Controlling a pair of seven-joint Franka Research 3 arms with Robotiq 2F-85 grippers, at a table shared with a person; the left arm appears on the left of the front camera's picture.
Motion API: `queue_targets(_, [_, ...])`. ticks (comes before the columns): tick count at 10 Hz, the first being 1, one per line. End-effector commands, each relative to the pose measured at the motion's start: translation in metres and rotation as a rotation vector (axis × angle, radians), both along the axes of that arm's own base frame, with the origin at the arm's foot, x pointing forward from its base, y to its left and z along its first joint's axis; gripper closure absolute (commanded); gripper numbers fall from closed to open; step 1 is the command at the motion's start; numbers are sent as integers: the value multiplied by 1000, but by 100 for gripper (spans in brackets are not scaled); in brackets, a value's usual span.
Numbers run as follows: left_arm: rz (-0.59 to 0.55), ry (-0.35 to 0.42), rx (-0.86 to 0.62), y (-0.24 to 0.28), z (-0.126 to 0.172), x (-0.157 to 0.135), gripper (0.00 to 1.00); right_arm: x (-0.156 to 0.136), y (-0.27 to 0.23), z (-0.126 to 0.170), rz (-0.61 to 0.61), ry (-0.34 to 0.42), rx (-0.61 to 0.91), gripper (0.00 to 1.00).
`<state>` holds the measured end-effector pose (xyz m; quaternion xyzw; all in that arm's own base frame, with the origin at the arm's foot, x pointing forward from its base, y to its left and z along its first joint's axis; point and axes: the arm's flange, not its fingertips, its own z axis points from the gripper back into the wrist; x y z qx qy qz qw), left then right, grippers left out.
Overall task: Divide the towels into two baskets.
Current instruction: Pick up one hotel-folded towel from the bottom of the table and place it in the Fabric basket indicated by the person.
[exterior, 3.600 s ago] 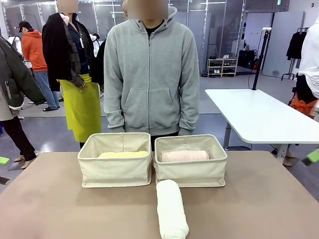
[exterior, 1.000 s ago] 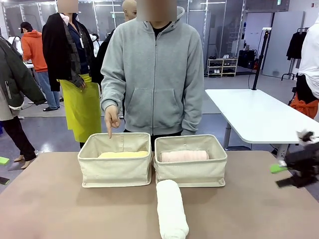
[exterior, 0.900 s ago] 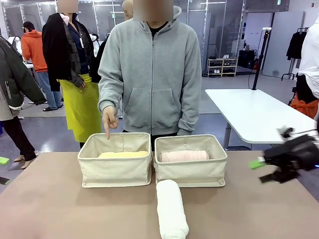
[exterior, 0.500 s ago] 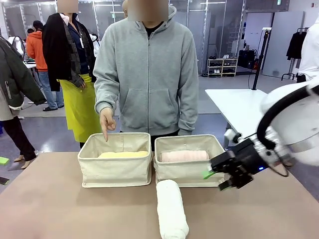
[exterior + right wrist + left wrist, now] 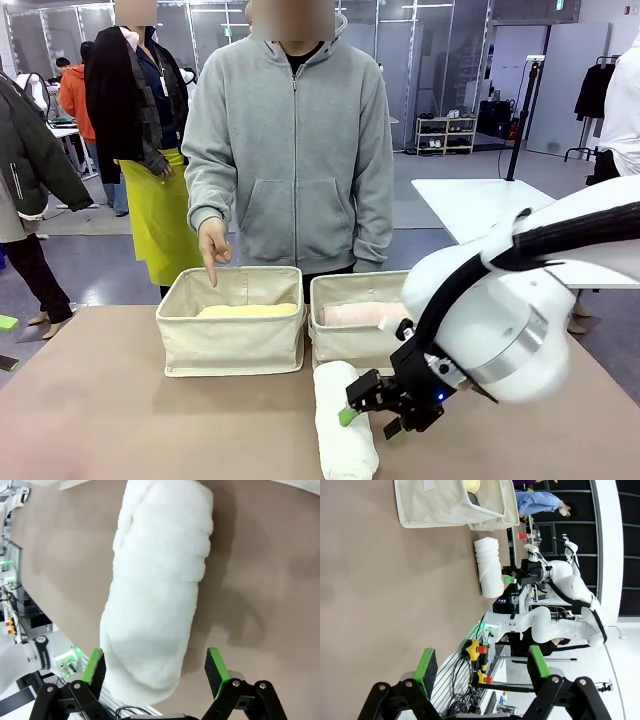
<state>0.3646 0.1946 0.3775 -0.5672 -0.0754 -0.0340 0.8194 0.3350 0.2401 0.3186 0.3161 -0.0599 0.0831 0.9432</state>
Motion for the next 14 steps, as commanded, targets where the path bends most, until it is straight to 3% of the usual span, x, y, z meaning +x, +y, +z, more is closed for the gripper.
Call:
queue_targets(1, [10, -13, -16, -1, 2, -2, 8, -20, 9, -14, -42, -16, -18, 0])
queue_targets(10, [10, -13, -16, -1, 2, -2, 8, 4, 36, -19, -52, -50, 50, 0])
queue_targets(14, [10, -13, -16, -1, 2, -2, 8, 4, 42, -26, -28, -43, 8, 39])
